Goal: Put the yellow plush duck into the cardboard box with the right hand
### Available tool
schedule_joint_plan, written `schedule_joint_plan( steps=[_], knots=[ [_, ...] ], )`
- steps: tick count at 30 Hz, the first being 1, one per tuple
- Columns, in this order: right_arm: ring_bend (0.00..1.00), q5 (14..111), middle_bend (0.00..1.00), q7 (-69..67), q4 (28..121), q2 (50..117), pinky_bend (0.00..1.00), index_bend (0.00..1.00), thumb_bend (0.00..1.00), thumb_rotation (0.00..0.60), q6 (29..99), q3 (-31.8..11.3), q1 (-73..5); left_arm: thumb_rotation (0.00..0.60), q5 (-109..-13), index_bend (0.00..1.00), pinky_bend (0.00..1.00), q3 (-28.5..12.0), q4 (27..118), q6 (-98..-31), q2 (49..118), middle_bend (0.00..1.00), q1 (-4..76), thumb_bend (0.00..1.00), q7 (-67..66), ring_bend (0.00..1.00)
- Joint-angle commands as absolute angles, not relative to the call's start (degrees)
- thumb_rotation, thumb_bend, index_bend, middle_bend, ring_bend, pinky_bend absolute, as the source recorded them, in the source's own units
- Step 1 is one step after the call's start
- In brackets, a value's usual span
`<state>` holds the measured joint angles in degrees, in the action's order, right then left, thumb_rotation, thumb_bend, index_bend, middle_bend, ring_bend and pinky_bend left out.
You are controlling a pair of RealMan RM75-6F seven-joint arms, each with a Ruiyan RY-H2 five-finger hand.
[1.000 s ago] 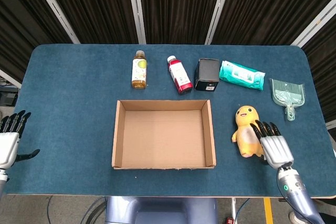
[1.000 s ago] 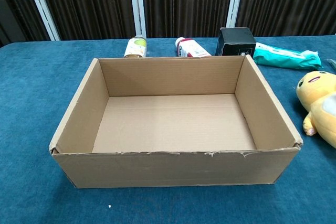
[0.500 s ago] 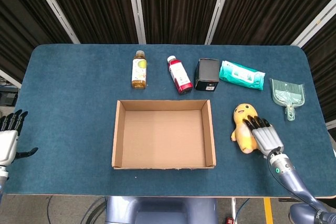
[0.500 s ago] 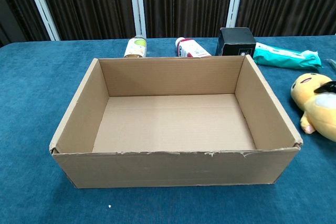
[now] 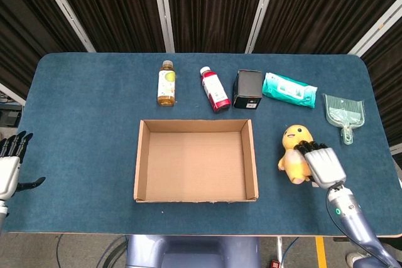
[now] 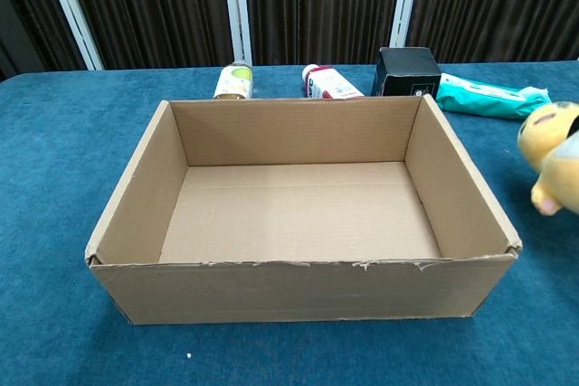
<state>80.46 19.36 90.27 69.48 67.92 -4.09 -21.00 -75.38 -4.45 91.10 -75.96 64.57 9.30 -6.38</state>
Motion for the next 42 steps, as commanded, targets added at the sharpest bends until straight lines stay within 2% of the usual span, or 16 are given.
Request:
schedule_joint_plan(
  steps=[1, 10, 18, 21, 23, 25, 27, 29, 35, 42],
  knots=[
    [0.43, 83.33, 0.36, 25.89, 99.14, 64.76, 0.62, 0.51, 0.52, 0.6, 72.5, -4.91, -19.56, 0.6, -76.62, 0.0, 0.0, -4.13, 91.53, -76.86, 64.08, 0.0, 8.95, 0.0, -5.54, 0.0],
    [0.41, 82.42, 0.34, 40.72, 115.45, 61.08, 0.62, 0.48, 0.48, 0.6, 69.95, -8.47, -24.15, 0.6, -78.42, 0.0, 0.0, -3.48, 92.02, -77.7, 63.46, 0.0, 8.56, 0.0, -4.31, 0.0],
    [0.39, 77.98, 0.31, 53.9, 125.81, 65.21, 0.6, 0.44, 0.45, 0.6, 64.64, -9.92, -29.98, 0.6, -79.16, 0.0, 0.0, -3.26, 92.03, -77.81, 63.04, 0.0, 8.51, 0.0, -3.27, 0.0],
    [0.35, 75.06, 0.26, 59.13, 127.47, 69.5, 0.52, 0.37, 0.33, 0.6, 63.35, -9.91, -32.37, 0.6, -79.98, 0.0, 0.0, -2.99, 92.1, -78.27, 62.85, 0.0, 8.33, 0.0, -2.84, 0.0],
    [0.27, 72.85, 0.15, 62.09, 127.38, 72.88, 0.37, 0.2, 0.15, 0.6, 63.67, -10.05, -33.59, 0.6, -80.35, 0.0, 0.0, -2.86, 92.11, -78.56, 62.76, 0.0, 8.19, 0.0, -2.53, 0.0],
    [0.13, 70.81, 0.04, 63.41, 127.13, 75.59, 0.22, 0.06, 0.04, 0.6, 63.66, -10.16, -34.55, 0.6, -80.48, 0.02, 0.0, -2.8, 92.09, -78.65, 62.71, 0.0, 8.13, 0.0, -2.33, 0.0],
    [0.02, 67.45, 0.0, 63.22, 126.54, 78.92, 0.07, 0.0, 0.0, 0.6, 63.09, -10.57, -35.88, 0.6, -80.72, 0.06, 0.0, -2.68, 92.06, -78.64, 62.65, 0.0, 8.11, 0.0, -2.15, 0.0],
    [0.0, 65.19, 0.0, 63.25, 125.8, 80.63, 0.01, 0.0, 0.0, 0.6, 62.65, -10.9, -36.89, 0.6, -80.85, 0.08, 0.0, -2.55, 92.07, -78.51, 62.57, 0.0, 8.12, 0.0, -2.04, 0.0],
    [0.0, 61.96, 0.0, 64.31, 124.94, 82.13, 0.0, 0.0, 0.0, 0.6, 64.15, -11.54, -38.47, 0.6, -80.94, 0.09, 0.0, -2.45, 92.03, -78.56, 62.35, 0.0, 7.99, 0.0, -1.48, 0.0],
    [0.0, 63.78, 0.0, 66.29, 128.17, 76.32, 0.0, 0.0, 0.0, 0.6, 71.03, -9.12, -35.09, 0.6, -81.5, 0.09, 0.0, -2.29, 92.2, -79.33, 62.09, 0.0, 7.61, 0.0, -1.02, 0.0]
  ],
)
